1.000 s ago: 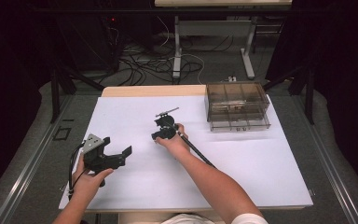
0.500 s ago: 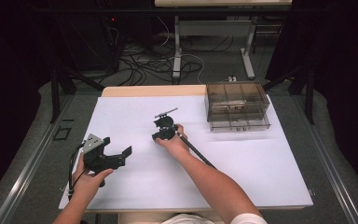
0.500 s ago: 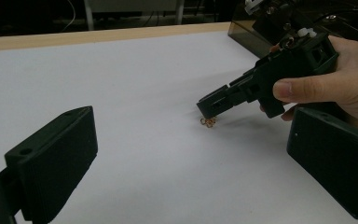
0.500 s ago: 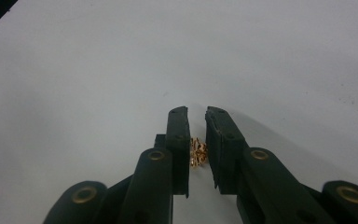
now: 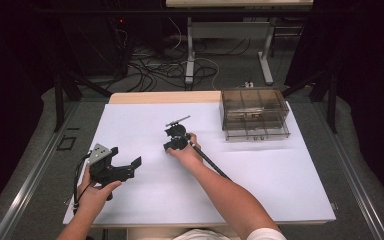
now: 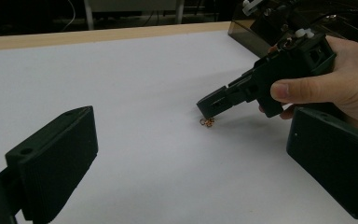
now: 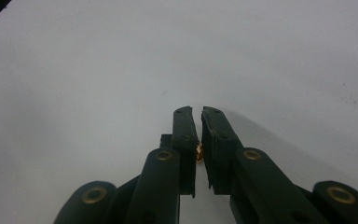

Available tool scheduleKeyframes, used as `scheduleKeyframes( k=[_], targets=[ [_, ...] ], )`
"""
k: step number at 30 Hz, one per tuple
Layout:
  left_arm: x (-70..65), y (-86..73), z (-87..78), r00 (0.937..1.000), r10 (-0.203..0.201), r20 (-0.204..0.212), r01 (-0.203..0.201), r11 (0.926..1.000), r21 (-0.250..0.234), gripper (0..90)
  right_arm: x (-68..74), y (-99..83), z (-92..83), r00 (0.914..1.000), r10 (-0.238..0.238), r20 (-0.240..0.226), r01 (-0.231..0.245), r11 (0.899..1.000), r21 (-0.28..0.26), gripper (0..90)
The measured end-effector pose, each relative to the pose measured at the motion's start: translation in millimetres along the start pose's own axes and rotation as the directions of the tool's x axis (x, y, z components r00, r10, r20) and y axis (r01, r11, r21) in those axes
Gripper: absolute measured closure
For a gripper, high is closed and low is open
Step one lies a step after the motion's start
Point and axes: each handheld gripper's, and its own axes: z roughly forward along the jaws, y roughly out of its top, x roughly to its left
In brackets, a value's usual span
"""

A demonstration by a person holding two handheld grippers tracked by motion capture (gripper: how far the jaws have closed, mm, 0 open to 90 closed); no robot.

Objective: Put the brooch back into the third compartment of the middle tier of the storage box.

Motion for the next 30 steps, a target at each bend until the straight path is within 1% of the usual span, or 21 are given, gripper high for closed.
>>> scheduleKeyframes(
  k=[1,2,7,12,15,18,20,22,24,25,29,30],
  targets=[
    [0.2,0.1,-0.1,1.0000,0.005,0.000,-0.005,1.0000,0.001,2.3,0.0,0.0,0.0,1.0000,0.000,0.000,0.000,1.000,0.000,85.2],
    [-0.1,0.0,0.0,1.0000,0.000,0.001,0.000,1.0000,0.000,2.3,0.3,0.1,-0.1,1.0000,0.004,-0.001,-0.004,1.000,0.003,86.5],
    [0.0,0.0,-0.1,1.0000,0.001,0.000,-0.001,1.0000,0.000,2.3,1.3,0.1,-0.3,0.9999,0.012,-0.008,-0.012,1.000,0.002,88.7],
    [0.1,0.1,-0.1,1.0000,0.002,-0.001,-0.002,1.0000,0.000,2.3,0.8,0.3,-0.7,1.0000,-0.003,-0.009,0.003,1.000,0.002,89.7],
    [0.3,0.2,-0.2,1.0000,0.007,-0.001,-0.007,1.0000,0.001,2.3,1.2,0.7,-1.1,0.9999,-0.003,-0.015,0.003,1.000,0.004,90.0],
    [0.1,0.1,-0.2,1.0000,0.007,-0.001,-0.007,1.0000,0.001,2.3,2.1,0.8,-1.6,0.9999,0.004,-0.010,-0.004,1.000,0.012,90.0],
    [0.1,0.2,-0.1,1.0000,0.008,-0.002,-0.008,1.0000,0.002,2.3,2.5,0.8,-1.9,0.9997,0.013,-0.019,-0.013,1.000,0.012,90.0],
    [0.1,0.1,0.0,1.0000,0.008,-0.002,-0.008,1.0000,0.003,2.3,2.5,0.9,-2.0,0.9997,0.013,-0.021,-0.013,1.000,0.011,90.0],
    [-0.2,0.1,0.1,1.0000,0.004,-0.002,-0.004,1.0000,0.002,2.3,3.3,0.7,-2.8,0.9993,0.028,-0.023,-0.028,0.999,0.019,90.0],
    [-0.3,0.1,0.0,1.0000,0.006,-0.002,-0.006,1.0000,0.002,2.3,3.3,0.7,-2.8,0.9993,0.028,-0.023,-0.028,0.999,0.019,90.0],
    [-0.6,0.0,0.3,1.0000,0.004,-0.002,-0.004,1.0000,0.003,2.3,3.8,0.7,-3.5,0.9991,0.038,-0.020,-0.037,0.999,0.022,90.0],
    [-0.7,0.0,0.3,1.0000,0.004,-0.002,-0.004,1.0000,0.003,2.3,3.8,0.7,-4.3,0.9992,0.038,-0.013,-0.038,0.999,0.026,90.0]
  ],
)
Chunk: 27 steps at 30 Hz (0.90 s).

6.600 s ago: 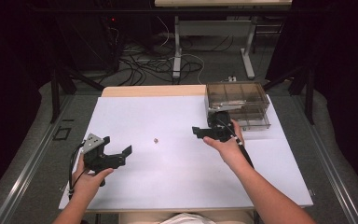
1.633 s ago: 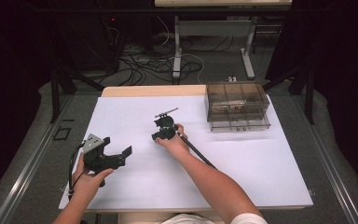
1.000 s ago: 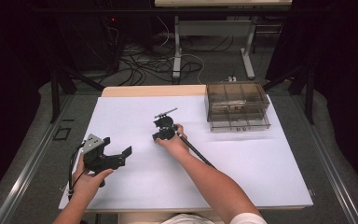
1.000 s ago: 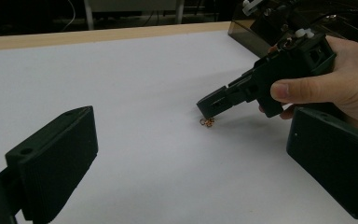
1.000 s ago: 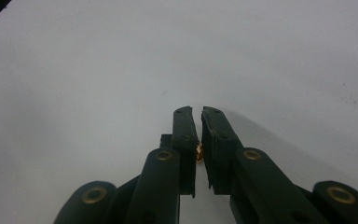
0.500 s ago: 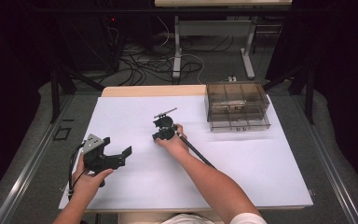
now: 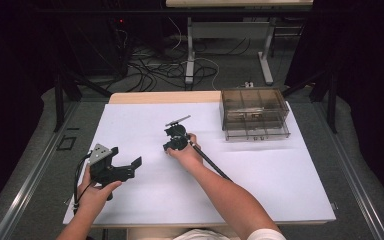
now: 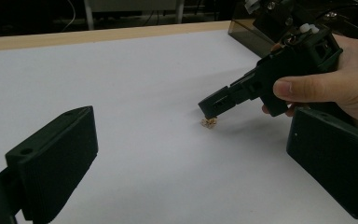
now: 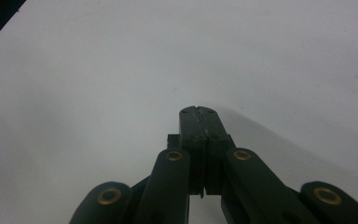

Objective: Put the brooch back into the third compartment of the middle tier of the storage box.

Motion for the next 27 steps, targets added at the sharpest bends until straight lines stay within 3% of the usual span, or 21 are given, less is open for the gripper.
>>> scheduleKeyframes(
  k=[6,8,9,11,14,17,18,20,27],
  targets=[
    [-0.2,0.1,0.1,1.0000,0.005,0.003,-0.005,1.0000,0.002,2.3,-0.3,0.9,-2.7,1.0000,0.008,-0.005,-0.008,1.000,-0.021,90.0],
    [-0.3,0.1,0.0,1.0000,0.005,0.003,-0.005,1.0000,0.002,2.3,1.0,1.4,-5.0,0.9994,0.032,-0.011,-0.032,0.999,-0.021,90.0],
    [-0.5,0.1,-0.1,1.0000,0.001,0.002,-0.001,1.0000,0.004,2.3,-0.4,1.4,-3.9,0.9997,0.023,-0.010,-0.024,0.998,-0.063,90.0],
    [-0.5,0.1,-0.1,1.0000,0.001,0.003,-0.001,1.0000,0.002,2.3,-0.8,1.7,-4.4,0.9997,0.022,-0.009,-0.023,0.997,-0.072,90.0],
    [-0.4,0.2,0.1,1.0000,0.003,0.003,-0.003,1.0000,0.001,2.3,-0.7,2.4,-7.1,0.9990,0.041,-0.019,-0.042,0.997,-0.072,90.0],
    [-0.4,0.2,0.0,1.0000,0.001,0.003,-0.001,1.0000,0.001,2.3,-0.8,4.5,-13.2,0.9992,0.041,-0.006,-0.041,0.999,-0.027,90.0],
    [-0.2,0.2,0.2,1.0000,0.004,0.003,-0.004,1.0000,0.000,2.3,-1.8,4.2,-12.9,0.9994,0.035,-0.006,-0.035,0.998,-0.052,90.0],
    [-0.3,0.2,0.3,1.0000,0.004,0.003,-0.004,1.0000,0.000,2.3,-2.8,5.7,-16.6,0.9995,0.032,-0.006,-0.032,0.999,-0.035,90.0],
    [-0.6,0.3,0.4,1.0000,0.004,0.003,-0.004,1.0000,0.002,2.3,-5.1,8.7,-24.1,0.9990,0.045,-0.001,-0.045,0.997,-0.059,90.0]
  ],
)
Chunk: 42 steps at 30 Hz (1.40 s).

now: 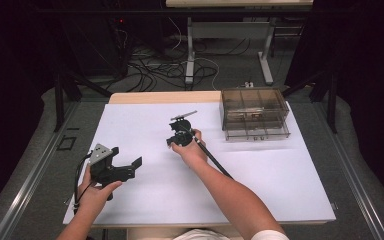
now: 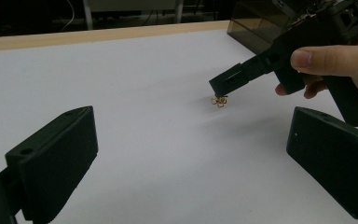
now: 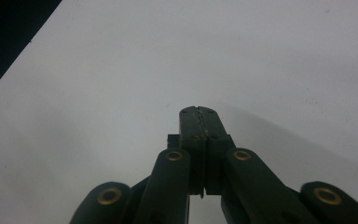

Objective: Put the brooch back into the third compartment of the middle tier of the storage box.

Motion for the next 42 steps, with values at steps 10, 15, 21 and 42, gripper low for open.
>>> scheduleKeyframes(
  k=[10,15,21,42],
  targets=[
    [0.1,0.0,0.1,1.0000,0.003,0.001,-0.003,1.0000,0.001,2.3,-3.4,3.6,-7.6,0.9999,0.009,0.013,-0.009,1.000,-0.012,90.0],
    [0.3,0.1,0.1,1.0000,0.009,-0.001,-0.009,1.0000,0.003,2.4,-5.6,6.0,-12.5,0.9997,0.013,0.021,-0.013,1.000,-0.018,90.0],
    [0.2,-0.1,0.0,1.0000,0.009,-0.003,-0.009,1.0000,0.004,2.5,-9.0,8.8,-18.8,0.9994,0.026,0.024,-0.025,0.999,-0.028,90.0],
    [0.6,0.0,0.2,1.0000,0.006,-0.002,-0.006,1.0000,0.004,3.6,-12.5,14.7,-40.7,0.9992,0.015,0.037,-0.013,0.999,-0.053,90.0]
  ],
)
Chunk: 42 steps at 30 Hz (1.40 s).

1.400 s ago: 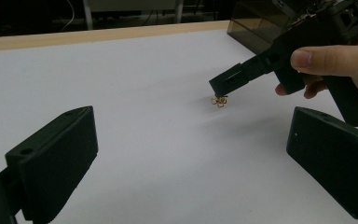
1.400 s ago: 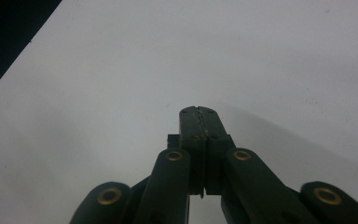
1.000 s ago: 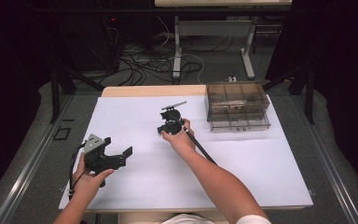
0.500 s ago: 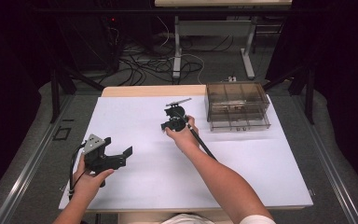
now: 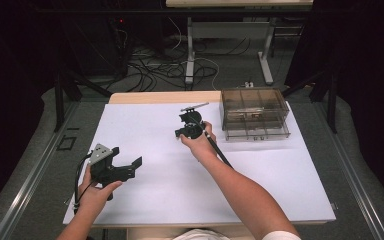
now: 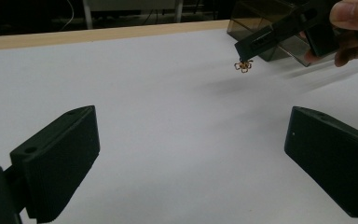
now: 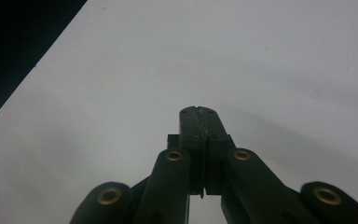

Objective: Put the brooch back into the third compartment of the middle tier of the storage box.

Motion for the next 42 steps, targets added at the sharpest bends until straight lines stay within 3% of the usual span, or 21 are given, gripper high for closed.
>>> scheduleKeyframes(
  k=[16,42],
  targets=[
    [-0.3,-0.2,0.5,1.0000,-0.002,0.002,0.002,1.0000,0.004,3.8,-12.8,4.7,-17.3,0.9997,0.008,0.024,-0.008,1.000,-0.016,90.0],
    [-1.3,-0.3,1.0,1.0000,-0.005,0.001,0.005,1.0000,0.003,4.0,-55.3,8.7,-50.7,0.9926,0.074,0.096,-0.068,0.996,-0.061,90.0]
  ],
)
